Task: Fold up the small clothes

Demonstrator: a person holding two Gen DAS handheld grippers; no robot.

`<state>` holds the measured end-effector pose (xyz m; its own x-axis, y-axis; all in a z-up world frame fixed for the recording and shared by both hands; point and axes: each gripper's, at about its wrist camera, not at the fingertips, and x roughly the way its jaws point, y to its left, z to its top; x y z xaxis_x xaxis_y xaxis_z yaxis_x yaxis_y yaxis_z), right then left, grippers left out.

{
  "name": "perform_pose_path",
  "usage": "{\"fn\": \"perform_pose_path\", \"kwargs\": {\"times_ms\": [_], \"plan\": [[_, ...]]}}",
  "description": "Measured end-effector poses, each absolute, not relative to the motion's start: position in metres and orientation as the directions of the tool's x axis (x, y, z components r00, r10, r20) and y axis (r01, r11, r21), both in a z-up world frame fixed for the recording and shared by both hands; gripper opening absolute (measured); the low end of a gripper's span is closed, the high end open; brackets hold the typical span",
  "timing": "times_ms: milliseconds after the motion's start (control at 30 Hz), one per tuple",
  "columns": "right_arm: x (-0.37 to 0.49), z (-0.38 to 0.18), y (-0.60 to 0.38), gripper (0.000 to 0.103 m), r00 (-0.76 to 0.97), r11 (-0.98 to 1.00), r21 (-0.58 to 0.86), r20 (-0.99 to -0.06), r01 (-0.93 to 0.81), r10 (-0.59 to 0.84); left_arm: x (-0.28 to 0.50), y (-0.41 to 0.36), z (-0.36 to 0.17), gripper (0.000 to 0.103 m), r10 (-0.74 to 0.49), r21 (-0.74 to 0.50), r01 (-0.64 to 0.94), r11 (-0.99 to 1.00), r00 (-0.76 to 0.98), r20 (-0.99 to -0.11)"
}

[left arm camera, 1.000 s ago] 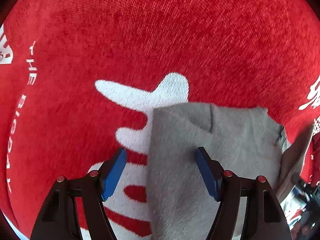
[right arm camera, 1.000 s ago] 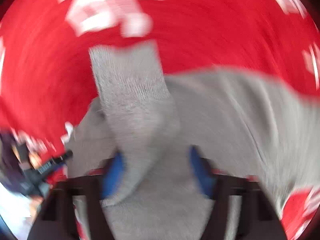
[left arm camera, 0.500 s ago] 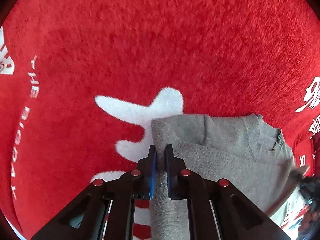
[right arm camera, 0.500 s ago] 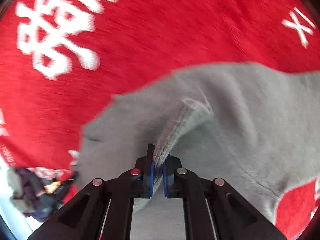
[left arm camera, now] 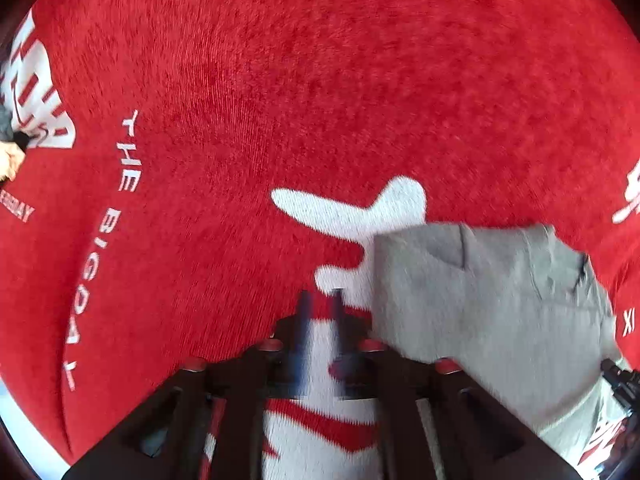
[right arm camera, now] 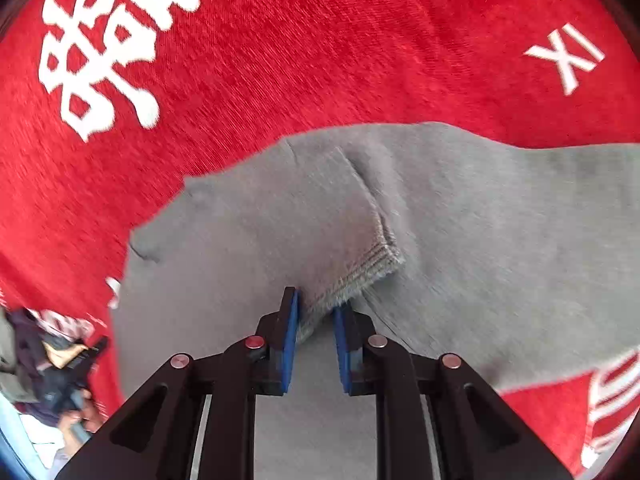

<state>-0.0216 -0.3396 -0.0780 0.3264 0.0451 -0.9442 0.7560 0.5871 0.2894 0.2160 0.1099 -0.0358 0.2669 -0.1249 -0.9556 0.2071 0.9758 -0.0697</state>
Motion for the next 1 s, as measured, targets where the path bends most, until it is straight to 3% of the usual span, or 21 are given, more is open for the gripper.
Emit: {"fn": "perform_pose_path", "kwargs": {"times_ms": [33,67,267,533,633,767,900,1000], "plan": [[-0.024,-0.073,-0.337,0.021,0.297,0.599,0.252,-0.955,0.760,0.025,0.208,0.107,-0.028,0.071,-0.121,-0.060,0.215,0.975,0.281,-0.952],[-0.027,-0.067,-0.334,0.021,0.273,0.606,0.217,-0.962,0.765,0.001,0.202,0.106,-0.019,0.074,-0.130,-0.061,0.224,0.973,0.303,-0.944],[-0.016,-0.036,-0.307,0.021,0.350,0.701,0.220,-0.936,0.679,-0.045,0.157,0.058,-0.014,0.074,-0.203,-0.104,0.355,0.929,0.254,-0.946],[0.019,-0.084,-0.270,0.021,0.224,0.821,0.119,-0.974,0.558,-0.012,0.115,0.049,-0.064,0.074,-0.086,-0.013,0.379,0.925,0.178,-0.980],[0.002,-0.083,-0.267,0.032,0.196,0.818,0.123,-0.981,0.562,0.013,0.110,0.055,-0.059,0.074,-0.107,-0.039,0.366,0.930,0.167,-0.980],[-0.035,-0.073,-0.272,0.033,0.210,0.786,0.170,-0.976,0.595,0.052,0.101,0.049,-0.046,0.074,-0.110,-0.050,0.359,0.932,0.149,-0.983],[-0.061,-0.067,-0.273,0.045,0.212,0.732,0.204,-0.974,0.650,0.082,0.084,0.028,-0.036,0.074,-0.093,-0.031,0.384,0.923,0.144,-0.985],[-0.078,-0.064,-0.274,0.045,0.218,0.697,0.228,-0.970,0.680,0.104,0.071,0.011,-0.034,0.074,-0.115,-0.059,0.393,0.918,0.120,-0.986]]}}
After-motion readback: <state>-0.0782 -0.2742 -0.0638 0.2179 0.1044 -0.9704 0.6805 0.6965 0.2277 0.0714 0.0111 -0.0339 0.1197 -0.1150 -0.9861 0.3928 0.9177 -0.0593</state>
